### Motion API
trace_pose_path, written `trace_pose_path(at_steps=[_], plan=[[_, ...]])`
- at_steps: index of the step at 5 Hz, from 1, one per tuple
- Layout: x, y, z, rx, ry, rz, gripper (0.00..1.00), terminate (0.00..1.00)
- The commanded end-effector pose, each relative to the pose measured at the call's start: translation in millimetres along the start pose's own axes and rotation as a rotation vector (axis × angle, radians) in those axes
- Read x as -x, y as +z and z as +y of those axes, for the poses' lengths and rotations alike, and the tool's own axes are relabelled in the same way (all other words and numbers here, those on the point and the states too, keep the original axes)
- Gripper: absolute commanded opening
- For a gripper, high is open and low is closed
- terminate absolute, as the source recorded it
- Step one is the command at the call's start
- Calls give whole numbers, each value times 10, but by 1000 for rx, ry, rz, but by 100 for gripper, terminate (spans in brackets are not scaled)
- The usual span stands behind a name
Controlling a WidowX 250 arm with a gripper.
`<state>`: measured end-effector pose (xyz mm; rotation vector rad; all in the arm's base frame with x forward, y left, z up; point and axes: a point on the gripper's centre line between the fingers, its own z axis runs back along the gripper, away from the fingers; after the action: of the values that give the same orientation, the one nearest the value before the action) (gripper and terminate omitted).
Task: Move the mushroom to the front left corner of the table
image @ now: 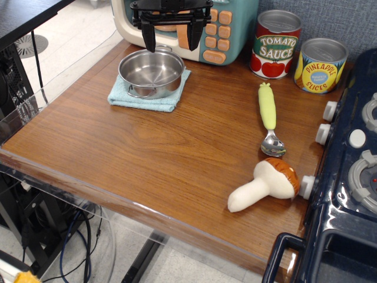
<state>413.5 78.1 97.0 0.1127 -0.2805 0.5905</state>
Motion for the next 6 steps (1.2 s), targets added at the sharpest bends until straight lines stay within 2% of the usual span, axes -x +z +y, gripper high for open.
trace_pose_path(at_steps=[1, 2, 3, 4, 5, 6], plan=[[0, 0, 0, 0, 0, 0, 100, 0], [263, 134, -114, -16, -36, -15, 100, 0], [529, 291, -243, -3, -85, -41, 100, 0], [890, 458, -462, 60, -184, -60, 100, 0], [1285, 474, -725, 149, -334, -43, 100, 0], [1622, 405, -802, 217, -478, -6, 100, 0]])
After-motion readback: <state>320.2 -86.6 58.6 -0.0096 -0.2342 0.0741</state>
